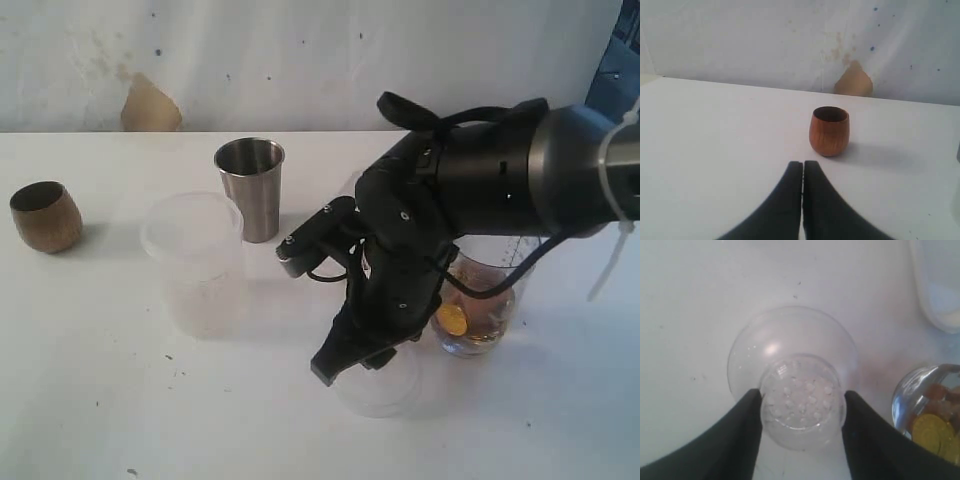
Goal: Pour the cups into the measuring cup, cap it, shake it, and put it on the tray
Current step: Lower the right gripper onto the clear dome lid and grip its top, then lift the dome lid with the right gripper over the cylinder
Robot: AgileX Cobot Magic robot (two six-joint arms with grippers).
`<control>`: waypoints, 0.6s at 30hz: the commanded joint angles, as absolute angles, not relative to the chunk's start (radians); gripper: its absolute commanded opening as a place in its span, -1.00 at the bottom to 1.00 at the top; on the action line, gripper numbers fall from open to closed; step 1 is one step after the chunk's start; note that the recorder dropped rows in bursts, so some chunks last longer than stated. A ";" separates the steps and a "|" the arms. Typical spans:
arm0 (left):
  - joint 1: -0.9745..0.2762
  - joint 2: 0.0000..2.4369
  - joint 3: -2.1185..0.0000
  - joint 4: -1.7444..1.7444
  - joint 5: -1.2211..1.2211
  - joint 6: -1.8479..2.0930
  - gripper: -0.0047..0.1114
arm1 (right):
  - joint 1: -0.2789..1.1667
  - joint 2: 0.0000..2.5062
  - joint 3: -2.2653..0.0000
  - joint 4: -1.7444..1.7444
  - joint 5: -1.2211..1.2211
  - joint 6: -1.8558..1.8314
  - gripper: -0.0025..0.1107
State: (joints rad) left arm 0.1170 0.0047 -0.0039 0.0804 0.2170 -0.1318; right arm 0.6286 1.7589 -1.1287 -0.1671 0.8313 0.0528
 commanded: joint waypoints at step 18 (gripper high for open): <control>0.118 0.000 0.000 0.084 0.204 -0.132 -0.90 | 0.629 1.393 -1.259 -0.185 1.026 0.021 -0.96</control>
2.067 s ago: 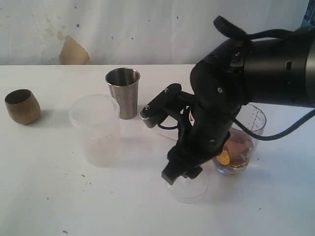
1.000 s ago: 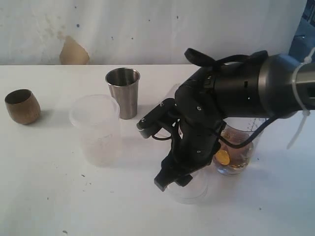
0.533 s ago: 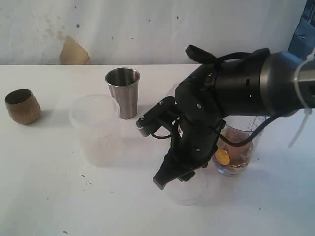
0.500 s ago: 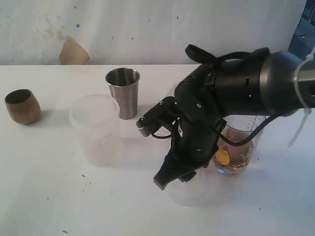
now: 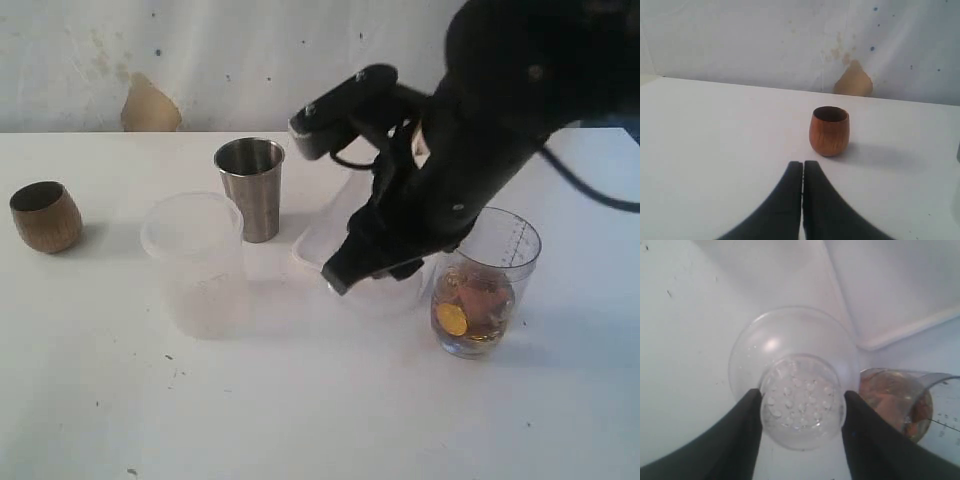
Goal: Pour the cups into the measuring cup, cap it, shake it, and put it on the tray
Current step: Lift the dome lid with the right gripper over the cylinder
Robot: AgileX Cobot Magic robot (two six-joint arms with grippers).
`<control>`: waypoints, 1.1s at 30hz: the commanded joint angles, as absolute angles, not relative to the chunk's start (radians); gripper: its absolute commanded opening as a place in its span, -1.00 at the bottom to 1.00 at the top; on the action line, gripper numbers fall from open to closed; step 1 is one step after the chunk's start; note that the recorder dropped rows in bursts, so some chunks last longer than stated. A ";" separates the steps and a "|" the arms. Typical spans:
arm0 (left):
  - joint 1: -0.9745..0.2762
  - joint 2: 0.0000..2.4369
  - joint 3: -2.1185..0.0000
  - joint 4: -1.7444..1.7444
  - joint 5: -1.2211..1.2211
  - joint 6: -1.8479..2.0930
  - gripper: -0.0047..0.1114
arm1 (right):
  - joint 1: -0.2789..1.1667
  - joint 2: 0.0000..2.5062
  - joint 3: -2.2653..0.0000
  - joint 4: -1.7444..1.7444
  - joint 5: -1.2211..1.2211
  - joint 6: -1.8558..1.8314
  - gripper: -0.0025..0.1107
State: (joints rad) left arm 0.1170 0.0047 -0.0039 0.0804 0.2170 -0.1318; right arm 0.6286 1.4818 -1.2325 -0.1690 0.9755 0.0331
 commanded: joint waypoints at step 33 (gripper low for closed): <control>0.118 0.000 0.000 0.084 0.204 -0.132 -0.90 | 0.358 1.437 -1.325 -0.218 1.150 0.023 -0.96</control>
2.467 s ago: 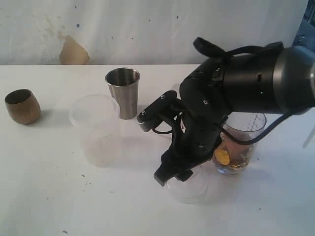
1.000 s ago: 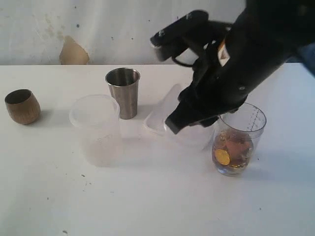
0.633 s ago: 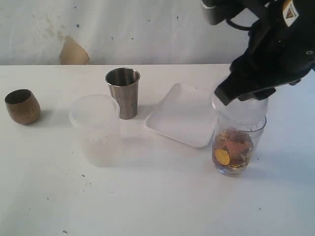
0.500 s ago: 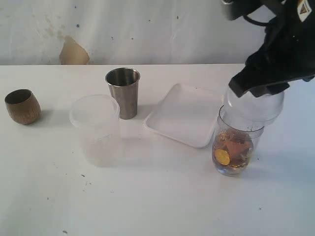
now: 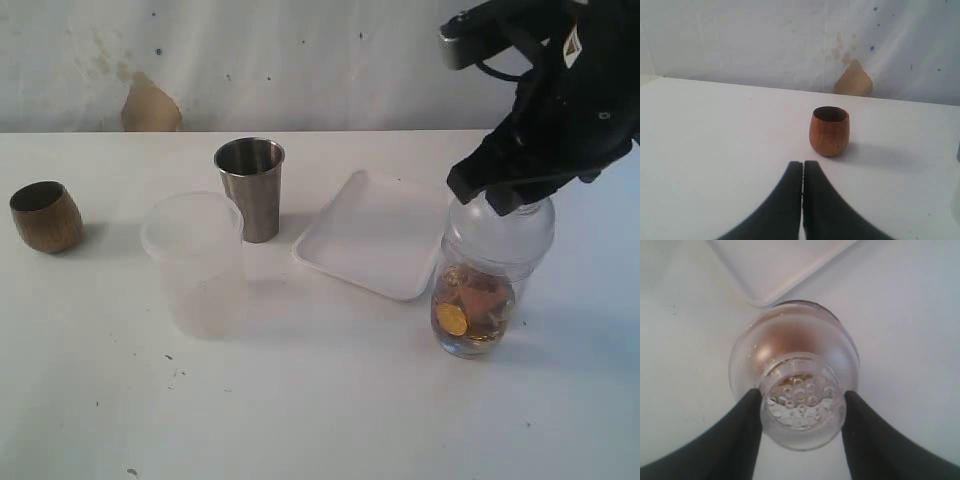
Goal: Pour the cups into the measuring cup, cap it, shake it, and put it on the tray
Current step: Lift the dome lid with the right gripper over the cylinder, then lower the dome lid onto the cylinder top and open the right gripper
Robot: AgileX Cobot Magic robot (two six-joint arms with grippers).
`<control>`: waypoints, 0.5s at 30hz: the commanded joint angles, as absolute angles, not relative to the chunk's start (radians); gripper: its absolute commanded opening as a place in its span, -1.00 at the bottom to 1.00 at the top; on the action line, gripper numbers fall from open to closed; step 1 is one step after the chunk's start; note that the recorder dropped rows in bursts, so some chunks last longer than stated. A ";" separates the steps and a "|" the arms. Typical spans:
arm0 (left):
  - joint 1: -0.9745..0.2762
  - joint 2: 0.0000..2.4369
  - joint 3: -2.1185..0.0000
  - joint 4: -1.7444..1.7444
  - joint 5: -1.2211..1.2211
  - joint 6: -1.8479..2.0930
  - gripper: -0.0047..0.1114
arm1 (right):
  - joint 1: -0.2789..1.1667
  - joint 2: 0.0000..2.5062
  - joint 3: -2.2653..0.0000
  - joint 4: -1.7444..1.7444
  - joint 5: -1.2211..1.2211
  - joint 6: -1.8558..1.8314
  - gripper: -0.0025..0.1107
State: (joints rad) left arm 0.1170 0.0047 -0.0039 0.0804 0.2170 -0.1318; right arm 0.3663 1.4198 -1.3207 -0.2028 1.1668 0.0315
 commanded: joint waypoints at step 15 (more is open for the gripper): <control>0.118 0.000 0.000 0.084 0.204 -0.132 -0.90 | 0.358 1.481 -1.325 -0.219 1.136 0.034 -0.96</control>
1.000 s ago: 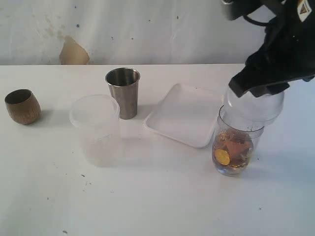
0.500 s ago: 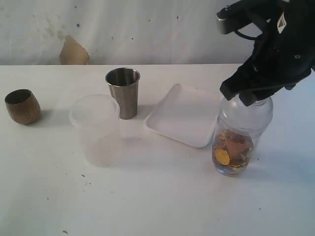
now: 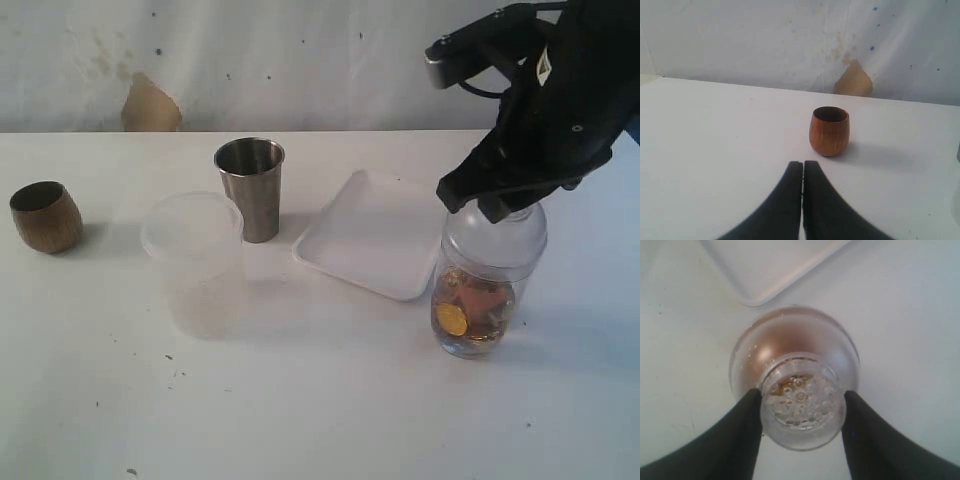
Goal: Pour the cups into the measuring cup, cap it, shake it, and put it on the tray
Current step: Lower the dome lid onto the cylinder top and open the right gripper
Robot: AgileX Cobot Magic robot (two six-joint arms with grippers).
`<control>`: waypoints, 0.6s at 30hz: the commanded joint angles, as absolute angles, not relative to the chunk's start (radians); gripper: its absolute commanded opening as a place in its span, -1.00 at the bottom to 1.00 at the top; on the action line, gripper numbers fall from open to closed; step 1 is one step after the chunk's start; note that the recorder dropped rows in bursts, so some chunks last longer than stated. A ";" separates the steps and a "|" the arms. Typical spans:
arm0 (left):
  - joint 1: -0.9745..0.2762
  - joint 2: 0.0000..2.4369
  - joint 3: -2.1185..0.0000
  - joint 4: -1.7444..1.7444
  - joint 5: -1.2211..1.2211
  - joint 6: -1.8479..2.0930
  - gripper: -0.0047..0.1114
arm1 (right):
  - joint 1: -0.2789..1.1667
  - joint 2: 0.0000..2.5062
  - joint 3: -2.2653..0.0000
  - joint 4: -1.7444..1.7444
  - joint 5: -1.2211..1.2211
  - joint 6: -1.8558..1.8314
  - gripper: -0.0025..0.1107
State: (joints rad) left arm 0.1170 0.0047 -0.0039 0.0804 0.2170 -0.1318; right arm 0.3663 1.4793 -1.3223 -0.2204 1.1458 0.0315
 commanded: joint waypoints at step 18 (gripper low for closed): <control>0.118 0.000 0.000 0.084 0.204 -0.132 -0.90 | 0.358 1.473 -1.332 -0.220 1.118 0.034 0.04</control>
State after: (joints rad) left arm 0.1170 0.0047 -0.0039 0.0804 0.2170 -0.1318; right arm 0.3663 1.4812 -1.3223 -0.2184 1.1200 0.0335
